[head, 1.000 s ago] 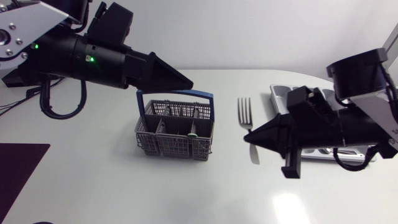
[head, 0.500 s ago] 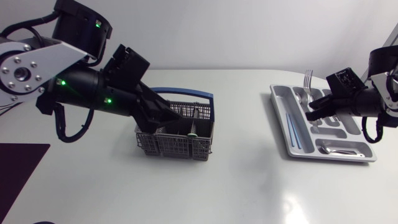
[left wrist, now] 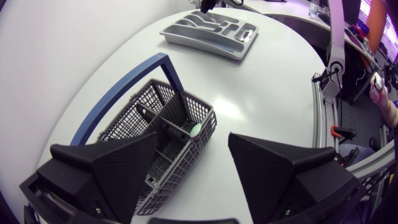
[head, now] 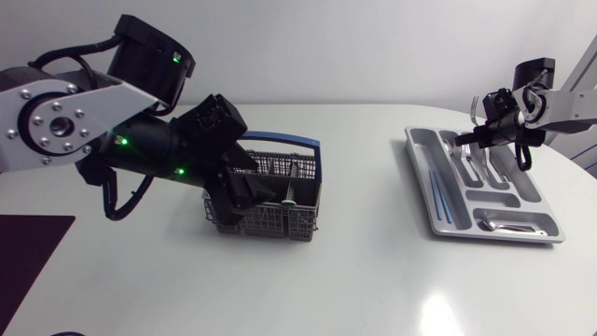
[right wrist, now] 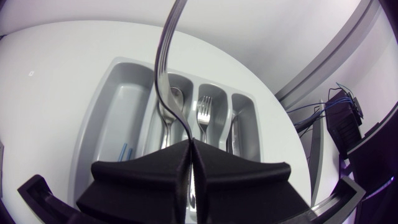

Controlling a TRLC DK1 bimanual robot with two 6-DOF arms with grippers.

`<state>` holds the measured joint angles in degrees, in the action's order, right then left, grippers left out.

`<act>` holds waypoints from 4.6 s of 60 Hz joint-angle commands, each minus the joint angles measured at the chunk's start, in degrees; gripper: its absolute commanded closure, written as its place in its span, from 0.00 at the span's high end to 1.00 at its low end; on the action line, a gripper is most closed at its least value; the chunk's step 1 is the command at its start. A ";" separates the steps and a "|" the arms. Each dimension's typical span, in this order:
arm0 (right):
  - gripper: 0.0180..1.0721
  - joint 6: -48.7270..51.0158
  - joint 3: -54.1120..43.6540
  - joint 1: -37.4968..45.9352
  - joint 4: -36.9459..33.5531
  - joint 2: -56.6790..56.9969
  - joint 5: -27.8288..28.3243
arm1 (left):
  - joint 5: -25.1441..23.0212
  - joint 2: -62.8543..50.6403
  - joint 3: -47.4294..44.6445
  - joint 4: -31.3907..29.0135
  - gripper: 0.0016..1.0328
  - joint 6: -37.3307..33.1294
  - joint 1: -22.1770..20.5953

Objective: Unload the cutlery basket into the drawer organizer.

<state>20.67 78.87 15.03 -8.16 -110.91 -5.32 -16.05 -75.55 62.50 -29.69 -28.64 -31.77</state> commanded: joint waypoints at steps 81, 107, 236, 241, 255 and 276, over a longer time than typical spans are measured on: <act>0.71 3.42 -29.74 -2.28 5.53 24.69 12.18 | 17.02 -7.68 -6.34 11.68 0.80 -16.71 -7.69; 0.76 5.88 -46.18 -10.72 6.93 41.74 13.23 | 18.51 -12.17 -3.53 13.17 0.53 -21.45 -9.19; 0.79 6.84 -54.09 -18.01 4.91 55.72 13.14 | 32.14 -1.80 7.29 5.52 0.03 -28.49 -16.57; 0.79 6.14 -54.09 -20.04 2.89 58.79 13.50 | 32.14 -1.97 11.24 -0.37 0.03 -21.01 -17.80; 0.79 4.03 -50.75 -26.01 -6.95 69.78 17.28 | 27.57 -9.00 21.35 -13.02 0.03 1.31 -20.88; 0.79 2.89 -48.99 -42.01 -7.66 72.07 12.09 | 8.32 -20.96 36.55 -24.89 0.03 25.22 -16.40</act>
<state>24.84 28.84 -24.10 -16.51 -38.15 8.16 -5.93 -94.08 96.62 -52.99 -8.54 -49.63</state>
